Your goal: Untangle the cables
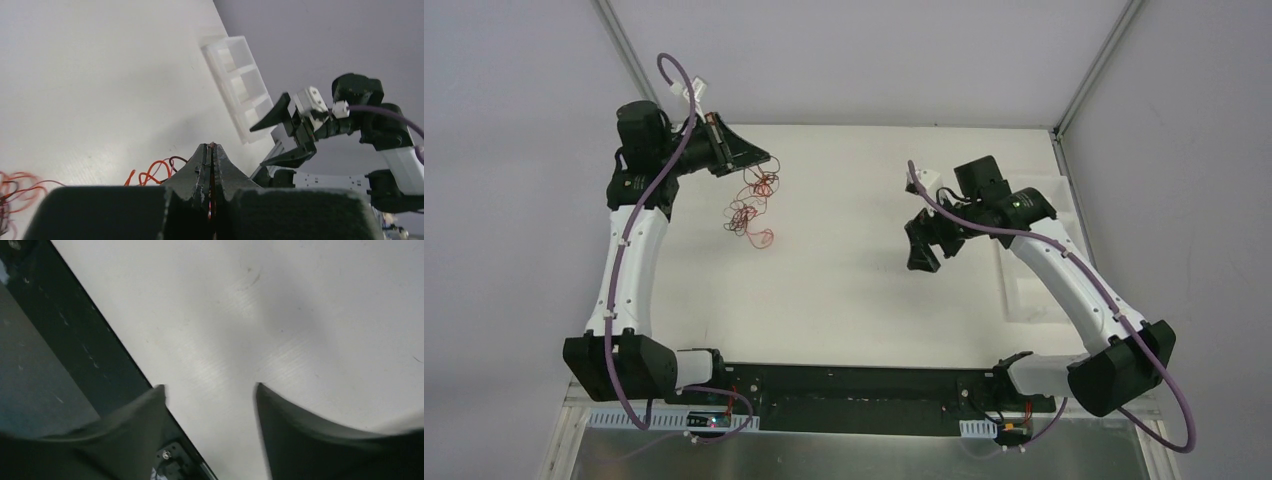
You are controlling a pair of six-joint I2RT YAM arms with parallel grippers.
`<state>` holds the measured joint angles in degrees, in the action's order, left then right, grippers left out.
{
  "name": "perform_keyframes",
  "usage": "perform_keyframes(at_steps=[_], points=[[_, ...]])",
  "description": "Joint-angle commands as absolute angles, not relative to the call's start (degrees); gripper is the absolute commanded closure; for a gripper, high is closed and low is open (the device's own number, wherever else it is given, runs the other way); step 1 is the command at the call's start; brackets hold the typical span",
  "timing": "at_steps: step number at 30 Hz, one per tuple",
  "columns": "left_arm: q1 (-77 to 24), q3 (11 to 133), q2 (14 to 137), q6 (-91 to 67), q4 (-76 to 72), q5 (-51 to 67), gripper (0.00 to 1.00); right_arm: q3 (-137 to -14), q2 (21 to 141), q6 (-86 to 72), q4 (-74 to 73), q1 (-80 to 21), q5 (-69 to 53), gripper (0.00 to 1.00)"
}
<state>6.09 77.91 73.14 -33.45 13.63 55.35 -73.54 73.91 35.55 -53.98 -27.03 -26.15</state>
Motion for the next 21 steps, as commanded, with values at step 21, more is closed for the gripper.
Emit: perform_keyframes(at_steps=[21], points=[[-7.47,83.30,79.14,-36.24,7.24,63.95,1.00,-61.57,96.80,16.38,-0.58,-40.19,-36.41,0.15]])
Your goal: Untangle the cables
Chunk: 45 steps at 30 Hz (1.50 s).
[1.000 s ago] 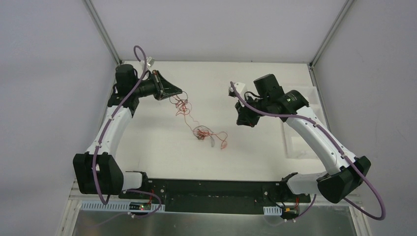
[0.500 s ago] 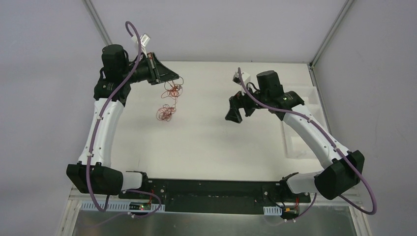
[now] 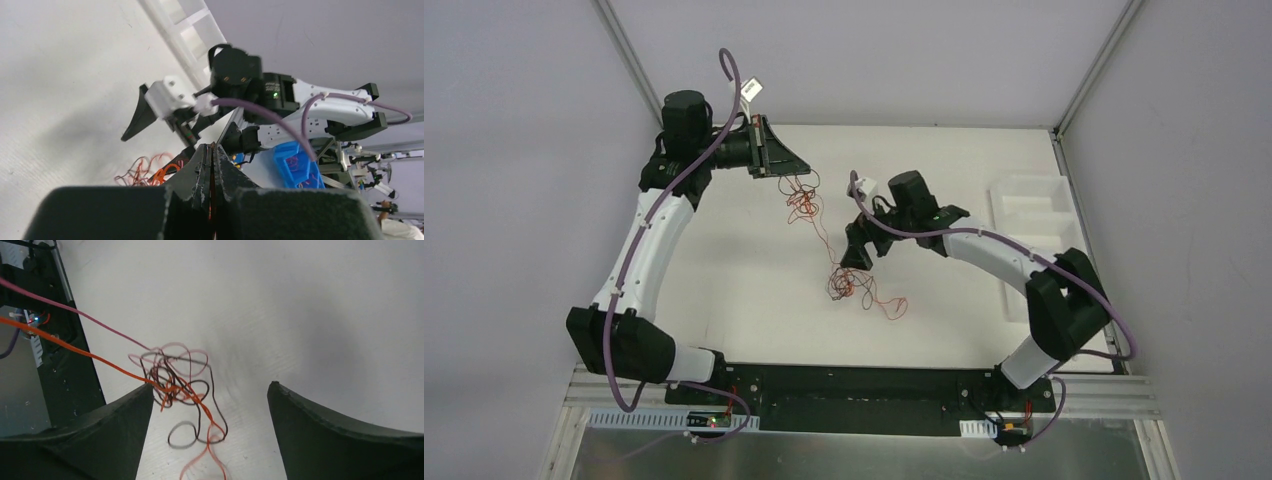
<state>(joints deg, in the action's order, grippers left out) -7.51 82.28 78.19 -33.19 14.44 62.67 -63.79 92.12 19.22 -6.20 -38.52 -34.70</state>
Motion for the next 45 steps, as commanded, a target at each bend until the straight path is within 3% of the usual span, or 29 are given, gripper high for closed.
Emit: perform_keyframes(at_steps=[1,6,9,11,17,20,31,33,35,39,40,45], points=[[-7.40,84.25,79.57,-36.30,7.11,64.09,1.00,-61.14,99.24,17.13,-1.17,-40.97,-35.96,0.23],[-6.51,84.34,80.36,-36.09,7.49,65.43,1.00,-62.41,104.93,17.99,-7.23,-41.37,-32.13,0.54],[-5.99,80.66,79.54,-35.44,7.51,65.20,1.00,-63.05,104.52,17.47,-9.04,-40.53,-32.39,0.61],[-5.94,79.15,79.10,-35.00,7.56,65.04,1.00,-63.04,103.30,16.77,-8.94,-39.72,-32.35,0.58],[-6.19,82.07,79.30,-37.05,7.43,64.89,1.00,-56.73,95.46,13.74,3.92,-38.23,-29.09,0.18],[-6.77,84.56,79.50,-38.10,7.47,66.33,1.00,-54.18,93.22,13.60,13.59,-38.88,-28.44,0.05],[-8.33,85.71,78.96,-38.46,7.20,70.84,1.00,-61.27,107.29,16.22,36.98,-44.53,-27.93,0.01],[-8.36,86.69,79.10,-38.91,7.24,71.29,1.00,-64.37,110.07,15.49,37.16,-45.34,-28.26,0.07],[-8.26,87.36,79.33,-38.86,7.50,71.73,1.00,-65.60,111.35,15.01,36.69,-45.58,-29.88,0.26],[-7.31,88.88,79.54,-37.94,7.48,71.04,1.00,-61.99,109.15,15.68,33.93,-45.85,-31.44,0.93],[-6.58,89.87,79.68,-37.26,7.47,70.77,1.00,-61.11,107.42,16.29,31.37,-45.79,-31.18,1.00],[1.56,97.49,81.04,-33.14,9.52,63.86,1.00,-55.63,96.83,17.80,14.19,-43.29,-32.11,1.00]])
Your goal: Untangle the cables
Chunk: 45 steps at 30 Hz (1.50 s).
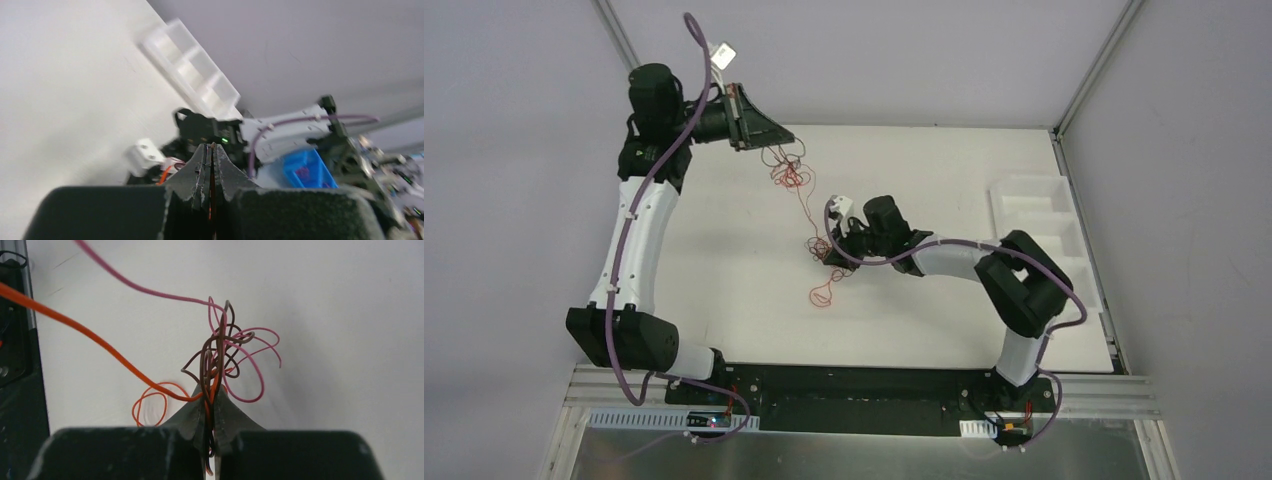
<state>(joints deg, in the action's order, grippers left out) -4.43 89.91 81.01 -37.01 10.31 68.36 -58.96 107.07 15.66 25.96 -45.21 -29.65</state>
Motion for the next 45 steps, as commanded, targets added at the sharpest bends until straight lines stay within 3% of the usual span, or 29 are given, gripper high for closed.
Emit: perform_keyframes(at_steps=[1,7,13,18,22,31,41,45], points=[[3.21,99.73,81.49,-31.75,10.62,61.74,1.00,-54.23,94.52,18.41,10.49,-42.76,-32.38,1.00],[8.90,114.78,84.89,-19.93,18.49,47.31,1.00,-47.33,85.58,19.52,-4.43,-37.88,-31.46,1.00],[9.84,123.01,86.90,-14.71,20.12,31.70,1.00,-48.98,83.89,18.72,-13.07,-33.63,-30.30,1.00],[10.02,124.06,88.73,-16.58,21.05,33.55,1.00,-50.86,84.70,18.66,-16.91,-30.91,-29.62,1.00],[10.15,120.40,86.43,-11.21,21.02,23.11,1.00,-52.67,85.34,18.47,-21.40,-28.08,-30.35,1.00],[14.40,142.12,95.94,-6.77,23.39,4.45,1.00,-53.70,88.78,22.41,-30.07,-22.35,-29.21,1.00],[15.18,137.69,94.69,-7.01,23.06,-2.60,1.00,-57.35,91.59,21.95,-33.87,-19.22,-30.01,1.00],[19.71,145.10,97.66,-7.44,22.68,-7.20,1.00,-55.57,91.48,24.44,-36.26,-18.67,-29.59,1.00]])
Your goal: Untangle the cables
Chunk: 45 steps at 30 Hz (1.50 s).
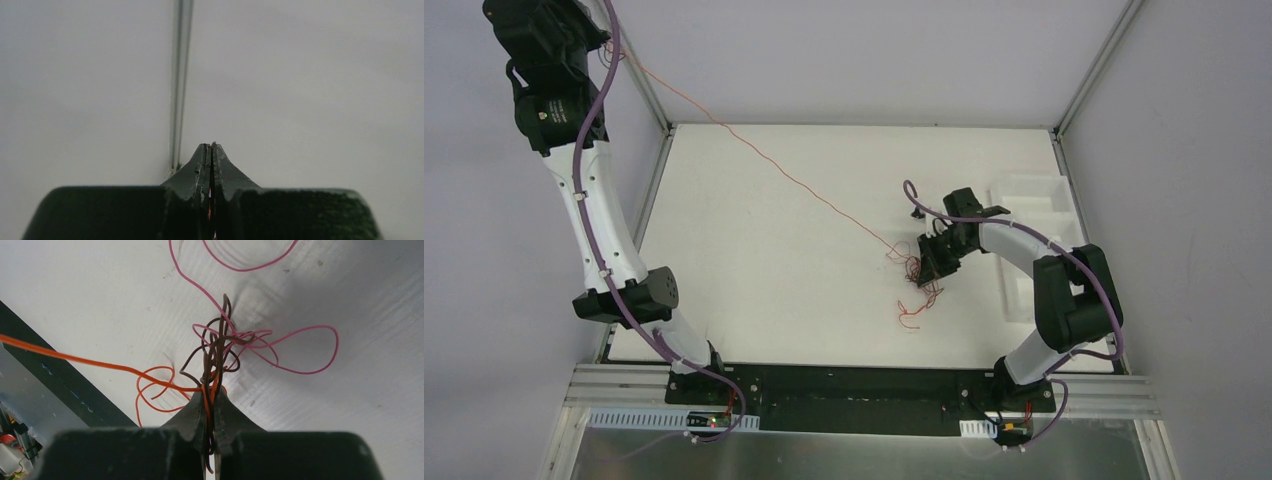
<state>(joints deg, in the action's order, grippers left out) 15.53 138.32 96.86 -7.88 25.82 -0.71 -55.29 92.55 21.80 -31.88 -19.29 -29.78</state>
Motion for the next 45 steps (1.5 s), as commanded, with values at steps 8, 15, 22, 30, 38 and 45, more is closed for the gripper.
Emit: perform_keyframes(at_steps=[8,15,22,30,38,45], points=[[23.29,146.56,98.72,-12.39,19.39,-3.62,1.00,-52.99,89.75,29.09,-36.75,-15.45,-27.95,0.94],[23.27,138.18,96.58,-23.70,15.57,19.97,1.00,-57.05,91.53,29.19,-37.35,-14.17,-27.88,0.92],[15.07,110.35,89.43,-28.46,14.44,54.71,0.91,-66.95,90.08,24.18,-35.04,-15.55,-34.50,1.00],[12.02,82.66,77.01,-3.24,26.91,48.26,0.01,-74.69,88.64,26.65,-39.85,-20.66,-41.14,1.00],[-11.20,74.67,75.53,6.15,25.91,60.16,0.01,-81.36,88.21,19.98,-32.95,-30.64,-51.58,1.00],[-23.53,72.33,77.57,7.10,19.77,60.76,0.04,-84.32,88.73,14.90,-28.65,-34.34,-56.28,0.97]])
